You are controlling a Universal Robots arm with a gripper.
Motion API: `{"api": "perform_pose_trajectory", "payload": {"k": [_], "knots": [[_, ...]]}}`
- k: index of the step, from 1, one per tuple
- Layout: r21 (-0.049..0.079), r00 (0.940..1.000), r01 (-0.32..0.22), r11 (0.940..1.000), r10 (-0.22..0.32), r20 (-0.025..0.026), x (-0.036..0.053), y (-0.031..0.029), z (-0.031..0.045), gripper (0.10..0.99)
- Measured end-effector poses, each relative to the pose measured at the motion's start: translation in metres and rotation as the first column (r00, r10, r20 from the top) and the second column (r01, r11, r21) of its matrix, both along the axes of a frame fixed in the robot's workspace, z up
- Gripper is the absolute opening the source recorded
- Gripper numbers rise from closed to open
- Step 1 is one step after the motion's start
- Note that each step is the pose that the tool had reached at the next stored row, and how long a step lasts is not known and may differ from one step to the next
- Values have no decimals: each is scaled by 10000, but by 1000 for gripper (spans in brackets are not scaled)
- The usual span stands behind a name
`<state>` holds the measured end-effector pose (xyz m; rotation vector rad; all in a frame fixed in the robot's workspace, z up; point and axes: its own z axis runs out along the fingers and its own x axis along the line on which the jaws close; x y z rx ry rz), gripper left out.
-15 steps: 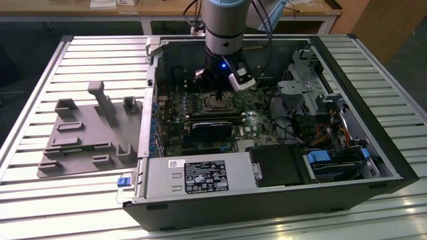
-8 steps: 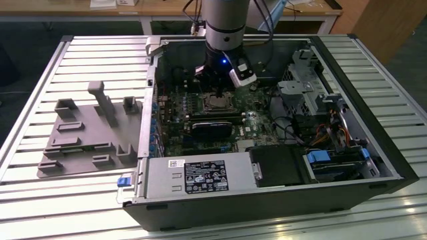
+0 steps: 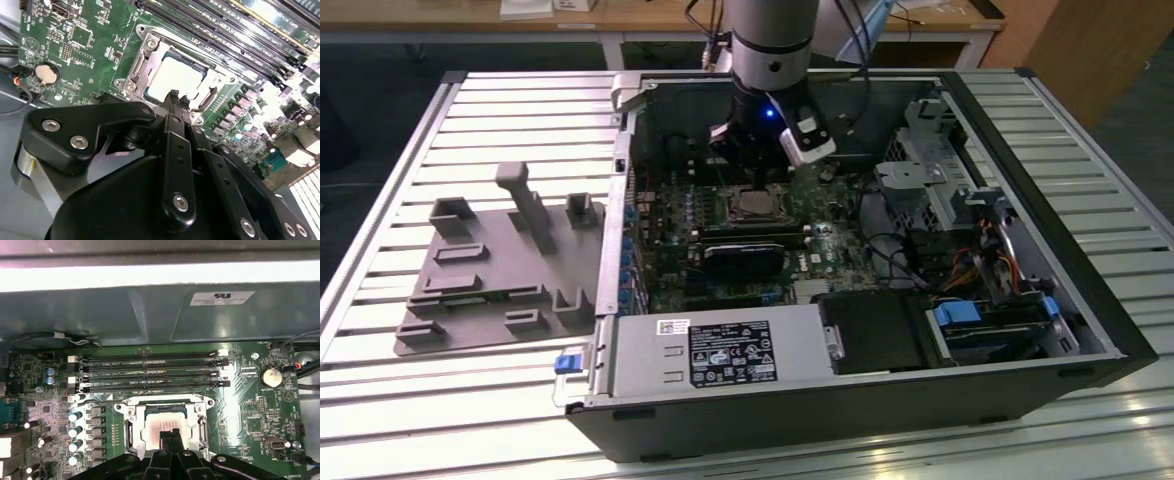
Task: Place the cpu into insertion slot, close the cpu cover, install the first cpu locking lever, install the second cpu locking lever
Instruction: 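Close the cpu cover, then install the first cpu locking lever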
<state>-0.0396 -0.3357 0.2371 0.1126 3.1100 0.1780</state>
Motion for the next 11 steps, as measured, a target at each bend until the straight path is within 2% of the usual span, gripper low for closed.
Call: {"api": "perform_pose_trajectory", "payload": {"k": [5,11], "knots": [[-5,10000,0,10000,0,4,0,0,99,102],[-4,10000,0,10000,0,9,0,0,106,102]]}}
